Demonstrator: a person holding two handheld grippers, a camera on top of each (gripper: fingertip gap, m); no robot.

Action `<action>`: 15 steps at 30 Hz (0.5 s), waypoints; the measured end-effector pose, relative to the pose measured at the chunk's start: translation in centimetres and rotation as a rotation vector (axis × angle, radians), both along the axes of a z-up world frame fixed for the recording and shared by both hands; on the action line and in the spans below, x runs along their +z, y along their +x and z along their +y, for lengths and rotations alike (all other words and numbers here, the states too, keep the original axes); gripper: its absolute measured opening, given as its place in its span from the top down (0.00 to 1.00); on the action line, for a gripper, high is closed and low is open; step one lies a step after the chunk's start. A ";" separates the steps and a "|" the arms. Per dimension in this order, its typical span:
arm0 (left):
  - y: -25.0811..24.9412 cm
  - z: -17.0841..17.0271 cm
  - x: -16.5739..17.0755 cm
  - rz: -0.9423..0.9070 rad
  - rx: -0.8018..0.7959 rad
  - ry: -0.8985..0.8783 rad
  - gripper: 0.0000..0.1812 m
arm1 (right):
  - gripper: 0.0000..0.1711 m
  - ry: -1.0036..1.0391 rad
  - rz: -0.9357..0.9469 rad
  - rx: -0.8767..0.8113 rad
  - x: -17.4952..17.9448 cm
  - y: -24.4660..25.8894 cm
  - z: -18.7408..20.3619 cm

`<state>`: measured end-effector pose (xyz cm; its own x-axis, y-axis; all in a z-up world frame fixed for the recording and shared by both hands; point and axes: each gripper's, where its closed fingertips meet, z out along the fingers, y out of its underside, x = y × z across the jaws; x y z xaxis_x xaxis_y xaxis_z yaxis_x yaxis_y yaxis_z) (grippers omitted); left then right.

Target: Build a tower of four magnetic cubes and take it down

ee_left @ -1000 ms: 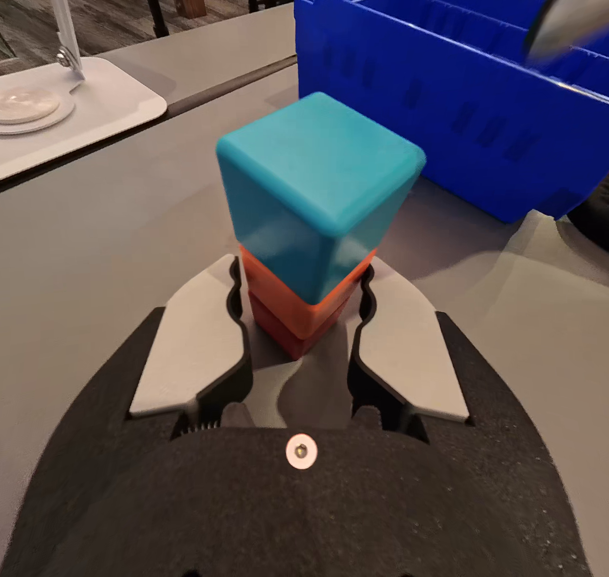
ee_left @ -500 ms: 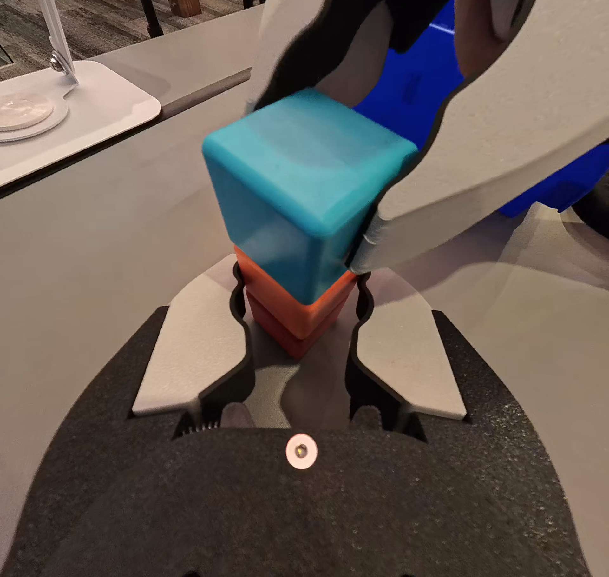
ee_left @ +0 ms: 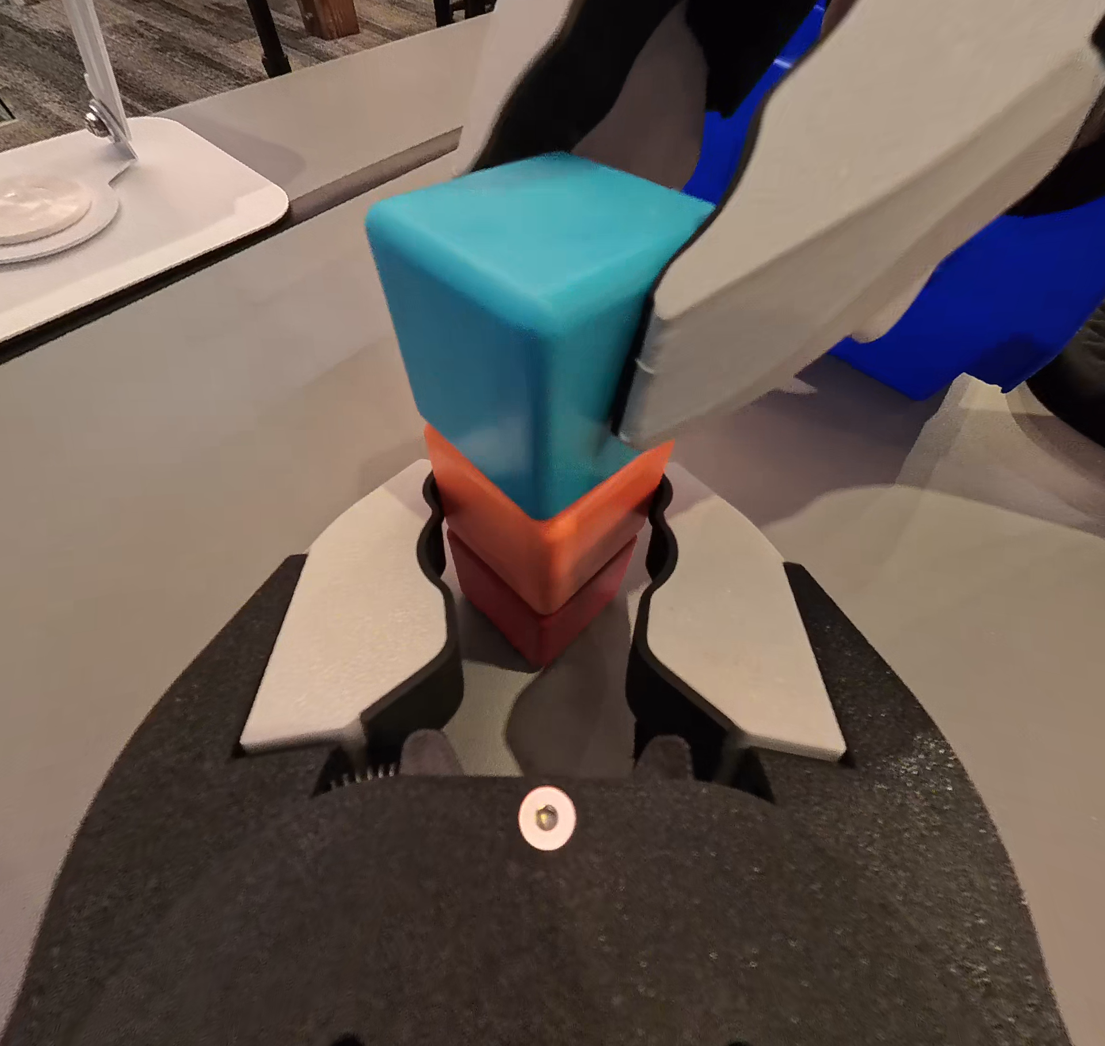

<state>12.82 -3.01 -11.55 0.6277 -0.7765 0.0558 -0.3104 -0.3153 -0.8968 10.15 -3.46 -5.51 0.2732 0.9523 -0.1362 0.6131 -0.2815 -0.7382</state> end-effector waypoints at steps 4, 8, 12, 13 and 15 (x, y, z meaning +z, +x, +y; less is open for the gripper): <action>0.3 -0.2 -0.2 0.042 -0.009 0.027 0.64 | 0.71 -0.055 0.026 0.000 0.2 0.2 -0.1; 0.2 -0.1 -0.3 0.030 -0.011 0.008 0.64 | 0.70 -0.018 0.066 -0.016 1.7 0.5 0.1; 0.2 -0.1 -0.3 0.034 -0.010 0.013 0.64 | 0.70 0.101 0.061 -0.088 4.4 3.8 1.7; 0.2 -0.1 -0.3 0.033 -0.010 0.012 0.64 | 0.70 0.137 0.082 -0.127 5.8 5.2 2.3; 0.2 -0.1 -0.3 0.035 -0.010 0.014 0.64 | 0.70 0.228 0.128 -0.261 8.5 9.2 4.2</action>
<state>13.04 -3.12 -11.84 0.6215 -0.7831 0.0234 -0.3442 -0.2998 -0.8897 19.37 0.78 3.02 0.5051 0.8628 0.0226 0.4408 -0.2353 -0.8662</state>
